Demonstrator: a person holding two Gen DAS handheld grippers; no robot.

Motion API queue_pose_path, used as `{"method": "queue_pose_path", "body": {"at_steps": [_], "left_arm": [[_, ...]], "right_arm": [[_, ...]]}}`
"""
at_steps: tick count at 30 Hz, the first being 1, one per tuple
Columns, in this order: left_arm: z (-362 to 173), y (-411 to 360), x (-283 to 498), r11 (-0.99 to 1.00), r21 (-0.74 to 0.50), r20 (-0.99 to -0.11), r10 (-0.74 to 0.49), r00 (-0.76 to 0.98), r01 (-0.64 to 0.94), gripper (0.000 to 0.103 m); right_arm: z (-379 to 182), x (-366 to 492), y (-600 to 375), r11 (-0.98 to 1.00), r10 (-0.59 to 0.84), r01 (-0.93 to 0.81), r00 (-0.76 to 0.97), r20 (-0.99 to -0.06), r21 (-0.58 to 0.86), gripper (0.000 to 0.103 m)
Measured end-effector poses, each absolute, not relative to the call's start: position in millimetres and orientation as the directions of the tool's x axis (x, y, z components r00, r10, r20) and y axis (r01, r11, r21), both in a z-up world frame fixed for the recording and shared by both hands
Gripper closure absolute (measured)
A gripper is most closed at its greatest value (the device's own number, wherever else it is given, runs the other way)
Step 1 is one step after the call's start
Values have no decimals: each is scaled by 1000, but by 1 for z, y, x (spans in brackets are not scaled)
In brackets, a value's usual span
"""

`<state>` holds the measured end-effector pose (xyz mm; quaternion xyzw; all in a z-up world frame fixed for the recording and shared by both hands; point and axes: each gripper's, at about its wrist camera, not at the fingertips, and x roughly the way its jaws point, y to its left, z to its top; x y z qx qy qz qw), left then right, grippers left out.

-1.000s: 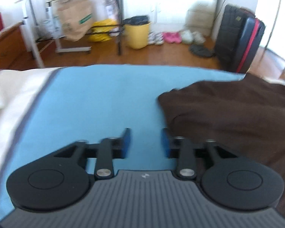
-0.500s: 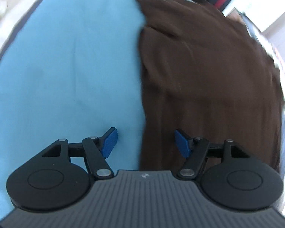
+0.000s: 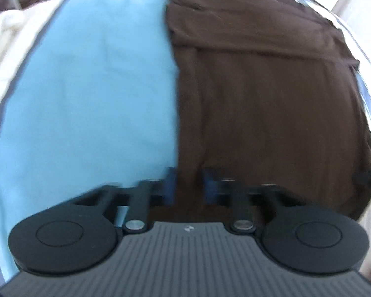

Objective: Fold clothes
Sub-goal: 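Grasp the sweater hem with the left gripper while the right gripper pinches the side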

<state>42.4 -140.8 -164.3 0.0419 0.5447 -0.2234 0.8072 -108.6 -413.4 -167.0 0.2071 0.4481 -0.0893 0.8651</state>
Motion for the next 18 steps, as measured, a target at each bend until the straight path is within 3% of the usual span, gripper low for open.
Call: {"method": "queue_pose_path", "body": {"at_steps": [1,2,7,10,12,13,14,15,17,18], "left_arm": [[-161,-137,39,892,-190,-891,-332,310,410,96],[-158,-133,36,886,-207,-883,-352,310,416,97],[-145,-128,11,846,-240,-868,-407,286,476,97],[-152,-142,9,858,-131,-906,-307,292,496,91],[-160,-151,7,848,-80,-927,-256,274,524,70],[-162,-156,6,839,-61,-931,-243,272,541,69],[-164,-161,4,828,-42,-935,-230,270,559,60],[-165,-163,3,822,-34,-934,-228,274,568,43],[-171,-166,3,822,-16,-933,-217,288,569,44],[-171,-166,1,816,-30,-929,-236,286,577,65]], "right_arm": [[-163,-115,-416,885,34,356,594,-804,301,79],[-158,-125,-421,870,55,362,605,-794,335,95],[-134,-180,-439,800,45,428,656,-753,420,95],[-137,-176,-443,831,-11,444,615,-788,334,96],[-145,-167,-443,846,-25,442,590,-807,298,95],[-146,-164,-445,839,-10,446,585,-811,312,95],[-148,-164,-444,830,2,451,586,-811,328,95],[-151,-164,-443,821,13,455,587,-809,344,95],[-156,-163,-442,809,18,467,589,-808,358,94],[-158,-163,-440,804,20,472,588,-808,363,93]]}}
